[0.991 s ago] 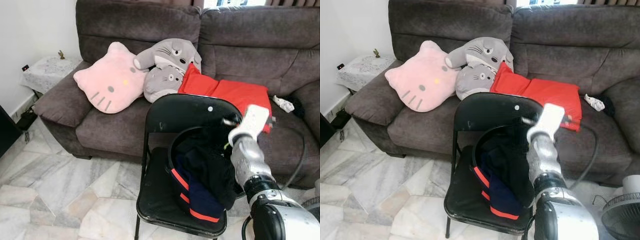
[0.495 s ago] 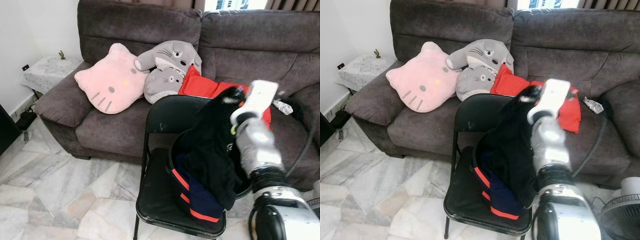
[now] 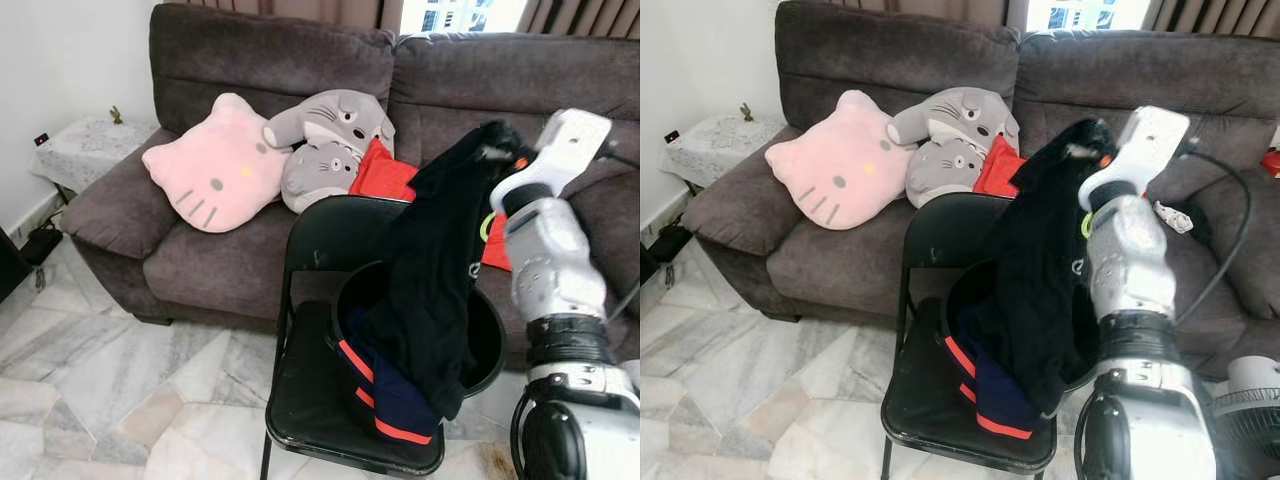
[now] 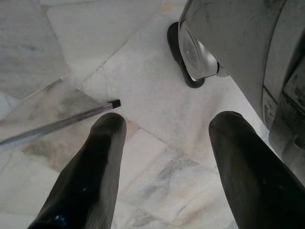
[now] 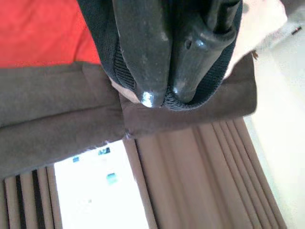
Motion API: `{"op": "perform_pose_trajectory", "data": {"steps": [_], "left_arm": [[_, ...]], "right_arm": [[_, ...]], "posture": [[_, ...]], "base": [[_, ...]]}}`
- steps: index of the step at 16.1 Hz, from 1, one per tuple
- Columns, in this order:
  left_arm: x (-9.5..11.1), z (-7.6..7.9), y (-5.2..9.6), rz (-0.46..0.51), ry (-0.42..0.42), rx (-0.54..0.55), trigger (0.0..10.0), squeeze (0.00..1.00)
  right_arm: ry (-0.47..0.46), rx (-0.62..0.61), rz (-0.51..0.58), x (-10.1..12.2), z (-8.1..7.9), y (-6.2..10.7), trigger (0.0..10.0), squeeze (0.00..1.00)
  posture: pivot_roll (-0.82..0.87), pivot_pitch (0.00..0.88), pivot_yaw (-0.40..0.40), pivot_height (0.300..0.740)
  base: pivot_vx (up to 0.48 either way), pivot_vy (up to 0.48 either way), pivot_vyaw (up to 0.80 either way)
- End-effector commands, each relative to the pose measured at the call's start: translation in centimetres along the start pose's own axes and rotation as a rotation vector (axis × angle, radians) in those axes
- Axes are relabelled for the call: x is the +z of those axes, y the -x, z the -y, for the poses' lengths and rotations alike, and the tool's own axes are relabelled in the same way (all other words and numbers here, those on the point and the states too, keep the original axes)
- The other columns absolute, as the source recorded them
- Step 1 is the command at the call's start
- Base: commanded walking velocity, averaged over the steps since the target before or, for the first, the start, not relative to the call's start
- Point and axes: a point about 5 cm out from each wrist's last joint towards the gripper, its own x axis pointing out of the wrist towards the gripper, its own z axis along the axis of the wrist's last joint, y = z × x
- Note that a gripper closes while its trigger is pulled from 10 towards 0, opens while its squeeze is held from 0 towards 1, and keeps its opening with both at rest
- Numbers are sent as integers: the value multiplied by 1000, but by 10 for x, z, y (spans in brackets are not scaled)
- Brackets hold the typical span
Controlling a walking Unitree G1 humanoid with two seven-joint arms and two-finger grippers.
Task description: Hang hanger
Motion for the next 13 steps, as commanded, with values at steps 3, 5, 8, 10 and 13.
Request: {"op": "perform_pose_trajectory", "data": {"steps": [3, 5, 8, 10, 13], "left_arm": [[-8, 1, 2, -30, 21, 4, 10000, 0], [-9, 2, 2, -31, 23, 4, 10000, 0], [-9, 2, 2, -34, 21, 1, 10000, 0], [-9, 2, 2, -36, 20, -1, 10000, 0], [-8, 2, 2, -34, 20, -1, 10000, 0]], "right_arm": [[95, 311, -66, 7, -38, 9, 0, 0], [142, 403, -121, -4, -45, 19, 0, 0], [280, 486, -221, -22, -41, 39, 0, 0], [348, 452, -259, -23, -27, 45, 0, 0], [399, 375, -284, -15, -9, 48, 0, 0]], "posture": [[-16, 0, -12, 740], [-17, 0, -12, 740], [-24, 0, -11, 740], [-32, 0, -11, 740], [-42, 3, -9, 740]], "base": [[0, 0, 0], [0, 0, 0], [0, 0, 0], [0, 0, 0], [0, 0, 0]]}}
